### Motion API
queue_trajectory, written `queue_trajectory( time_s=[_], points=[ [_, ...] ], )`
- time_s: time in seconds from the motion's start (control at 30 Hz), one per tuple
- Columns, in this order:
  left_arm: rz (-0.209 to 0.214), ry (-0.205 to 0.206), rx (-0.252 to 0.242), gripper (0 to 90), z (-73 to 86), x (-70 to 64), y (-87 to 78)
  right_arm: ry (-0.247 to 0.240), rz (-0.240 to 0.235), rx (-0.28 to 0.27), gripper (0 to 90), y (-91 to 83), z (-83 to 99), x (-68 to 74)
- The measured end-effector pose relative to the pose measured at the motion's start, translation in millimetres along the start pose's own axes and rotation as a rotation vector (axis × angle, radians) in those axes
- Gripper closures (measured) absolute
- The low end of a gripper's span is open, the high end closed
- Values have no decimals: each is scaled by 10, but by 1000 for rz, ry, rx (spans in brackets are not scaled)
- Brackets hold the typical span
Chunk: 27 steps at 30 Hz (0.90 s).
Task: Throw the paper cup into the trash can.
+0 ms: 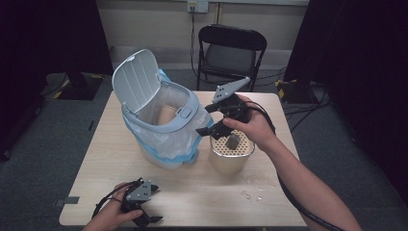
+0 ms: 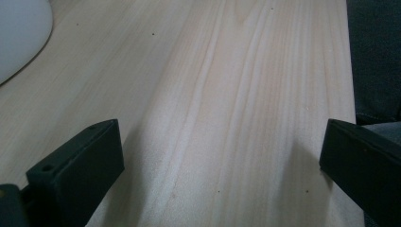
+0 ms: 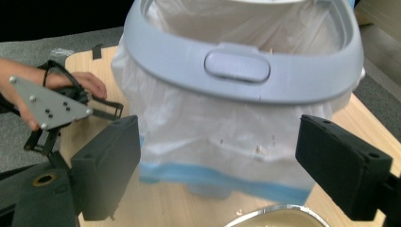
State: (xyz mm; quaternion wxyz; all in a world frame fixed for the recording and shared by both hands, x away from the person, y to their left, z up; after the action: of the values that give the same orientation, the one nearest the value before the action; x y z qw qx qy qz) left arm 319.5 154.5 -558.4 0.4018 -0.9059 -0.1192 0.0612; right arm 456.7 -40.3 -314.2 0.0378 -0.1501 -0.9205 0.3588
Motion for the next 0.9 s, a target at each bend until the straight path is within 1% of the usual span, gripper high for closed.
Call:
queue_trajectory(
  time_s=[0.13, 0.33, 0.4, 0.67, 0.77, 0.83, 0.9],
  points=[
    [0, 0, 0, 0, 0, 0, 0, 3, 1, -4, 147, -60, 110, 9],
    [-1, 1, -1, 0, 0, 1, 1, 10, 18, 1, 147, -131, 269, 11],
    [3, -2, -1, 0, 0, -3, 2, 13, 14, 1, 147, -147, 325, 21],
    [2, -2, 0, 0, 1, -3, 2, 19, 4, 3, 147, -154, 533, 76],
    [2, -2, 0, 0, 1, -3, 2, 14, 7, 15, 147, -139, 636, 99],
    [3, -2, 0, 0, 1, -3, 1, 19, 0, 20, 147, -128, 700, 118],
    [2, -2, 0, 0, 1, -3, 1, 20, 3, 25, 148, -121, 769, 136]
  ],
)
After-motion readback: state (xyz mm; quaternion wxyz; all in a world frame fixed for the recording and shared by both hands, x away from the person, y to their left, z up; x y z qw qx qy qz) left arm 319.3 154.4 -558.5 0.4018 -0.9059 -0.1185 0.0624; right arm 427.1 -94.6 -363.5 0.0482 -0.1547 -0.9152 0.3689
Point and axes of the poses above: each handheld gripper's, and its own axes: y roughly forward along the jaws, z roughly out of its underside, x roughly to its left, the point moved 8 cm from there along y, roughly forward along the jaws, and after that the axes turned 4 degrees about x, right-handed, at the moved point
